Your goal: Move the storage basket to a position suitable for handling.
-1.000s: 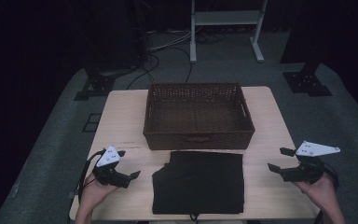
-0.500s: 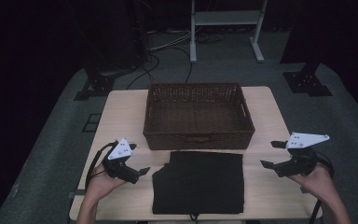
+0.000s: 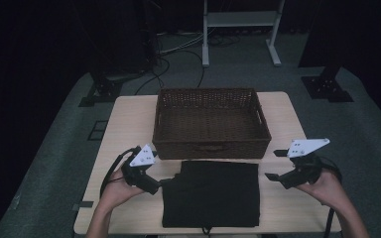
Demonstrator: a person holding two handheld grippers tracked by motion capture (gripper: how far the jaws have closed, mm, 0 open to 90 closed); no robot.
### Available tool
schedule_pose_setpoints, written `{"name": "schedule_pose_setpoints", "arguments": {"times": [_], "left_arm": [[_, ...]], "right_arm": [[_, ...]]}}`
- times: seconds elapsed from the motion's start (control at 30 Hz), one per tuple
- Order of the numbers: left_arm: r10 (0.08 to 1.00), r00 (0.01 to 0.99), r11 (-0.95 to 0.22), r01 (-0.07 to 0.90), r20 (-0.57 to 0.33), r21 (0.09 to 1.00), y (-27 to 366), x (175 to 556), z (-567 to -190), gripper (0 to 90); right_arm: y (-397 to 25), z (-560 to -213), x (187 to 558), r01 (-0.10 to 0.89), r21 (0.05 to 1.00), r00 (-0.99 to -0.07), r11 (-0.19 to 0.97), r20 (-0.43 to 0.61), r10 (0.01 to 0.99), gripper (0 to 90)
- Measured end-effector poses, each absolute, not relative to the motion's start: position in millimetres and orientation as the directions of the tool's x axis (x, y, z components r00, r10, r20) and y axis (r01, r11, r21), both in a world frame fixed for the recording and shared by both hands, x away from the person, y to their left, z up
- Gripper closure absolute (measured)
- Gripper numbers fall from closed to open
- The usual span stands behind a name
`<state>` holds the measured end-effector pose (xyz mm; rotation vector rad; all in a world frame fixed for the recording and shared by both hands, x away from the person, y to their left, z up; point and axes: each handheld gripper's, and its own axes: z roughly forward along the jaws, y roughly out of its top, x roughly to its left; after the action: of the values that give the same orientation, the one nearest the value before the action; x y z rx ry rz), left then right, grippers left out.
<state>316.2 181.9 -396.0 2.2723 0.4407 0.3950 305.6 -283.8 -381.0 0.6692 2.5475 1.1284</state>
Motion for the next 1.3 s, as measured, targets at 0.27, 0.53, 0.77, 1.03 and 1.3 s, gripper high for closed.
{"name": "schedule_pose_setpoints", "arguments": {"times": [0.27,0.53,0.77,1.03,1.3], "left_arm": [[0.387,0.912,-0.666,0.173,0.138,0.725,164.3,317.1,-398.4,1.9],[0.355,0.924,-0.686,0.156,0.14,0.71,152.2,318.0,-400.2,1.9],[0.331,0.934,-0.7,0.147,0.135,0.699,142.9,318.5,-403.0,1.9],[0.298,0.946,-0.721,0.133,0.131,0.68,133.1,320.2,-404.4,1.9],[0.279,0.953,-0.737,0.134,0.118,0.662,126.2,321.3,-408.9,1.9]], "right_arm": [[-266.6,-381.6,306.5,0.287,0.726,-0.877,0.624,-0.063,0.476,15.6],[-252.2,-385.3,308.4,0.275,0.7,-0.897,0.659,-0.061,0.438,15.5],[-242.7,-388.3,309.5,0.265,0.683,-0.909,0.68,-0.059,0.413,15.5],[-232.9,-391.9,311.1,0.253,0.674,-0.921,0.694,-0.052,0.386,15.5],[-225.5,-395.0,311.5,0.245,0.664,-0.929,0.706,-0.047,0.366,15.5]]}}
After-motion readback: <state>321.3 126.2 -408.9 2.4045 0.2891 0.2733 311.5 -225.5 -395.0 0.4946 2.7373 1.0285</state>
